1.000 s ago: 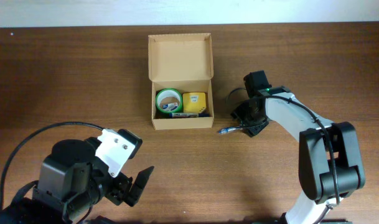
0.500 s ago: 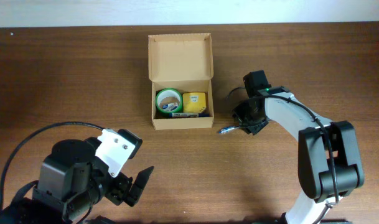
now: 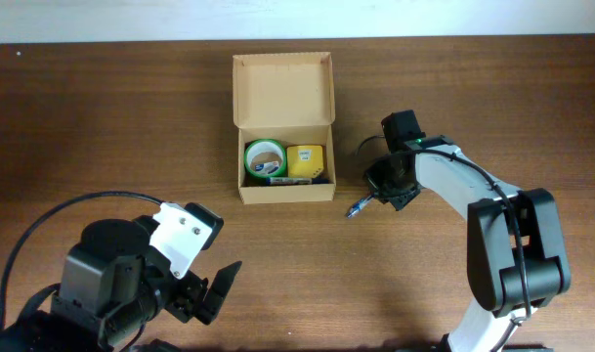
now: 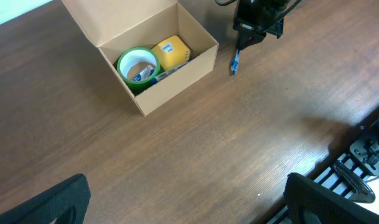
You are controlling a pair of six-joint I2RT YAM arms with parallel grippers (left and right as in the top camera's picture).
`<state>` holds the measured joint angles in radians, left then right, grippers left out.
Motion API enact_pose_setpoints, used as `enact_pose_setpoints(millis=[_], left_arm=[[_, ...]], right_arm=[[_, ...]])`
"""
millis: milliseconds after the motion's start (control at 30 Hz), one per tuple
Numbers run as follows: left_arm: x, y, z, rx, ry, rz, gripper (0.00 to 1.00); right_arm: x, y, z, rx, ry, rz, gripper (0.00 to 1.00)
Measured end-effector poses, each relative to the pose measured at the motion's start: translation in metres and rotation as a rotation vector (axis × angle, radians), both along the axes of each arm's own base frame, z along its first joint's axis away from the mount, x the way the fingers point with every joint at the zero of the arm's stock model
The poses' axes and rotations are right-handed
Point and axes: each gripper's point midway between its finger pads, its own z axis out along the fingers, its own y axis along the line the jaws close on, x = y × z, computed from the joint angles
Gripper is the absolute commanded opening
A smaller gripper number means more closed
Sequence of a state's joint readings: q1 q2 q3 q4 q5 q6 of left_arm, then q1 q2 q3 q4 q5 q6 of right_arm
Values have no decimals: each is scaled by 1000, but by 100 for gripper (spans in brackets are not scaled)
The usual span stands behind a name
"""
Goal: Pack container
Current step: 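Close the right gripper on the blue pen beside the box, then lift the blue pen with the right gripper and carry it over the box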
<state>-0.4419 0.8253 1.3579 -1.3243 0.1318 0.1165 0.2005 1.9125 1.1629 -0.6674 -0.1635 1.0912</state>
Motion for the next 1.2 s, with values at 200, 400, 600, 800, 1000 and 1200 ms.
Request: enact_pose_setpoints(millis=[200,400,600,800,1000,1200], left_arm=[[0,0,0,0,0,0,100],[0,0,0,0,0,0,100],[0,0,0,0,0,0,100],[0,0,0,0,0,0,100],[0,0,0,0,0,0,99],[0,0,0,0,0,0,100]], right_arm=[[-1,0,4,-17,15,86,4],[31,5,64,-32,-53,233,4],[63,11,146,-61,-200,426,4],[90,30,213,-126,-434,695,4],[74,91,224,-198,-557,1174,4],[41,151,224,-263,-662,1681,4]])
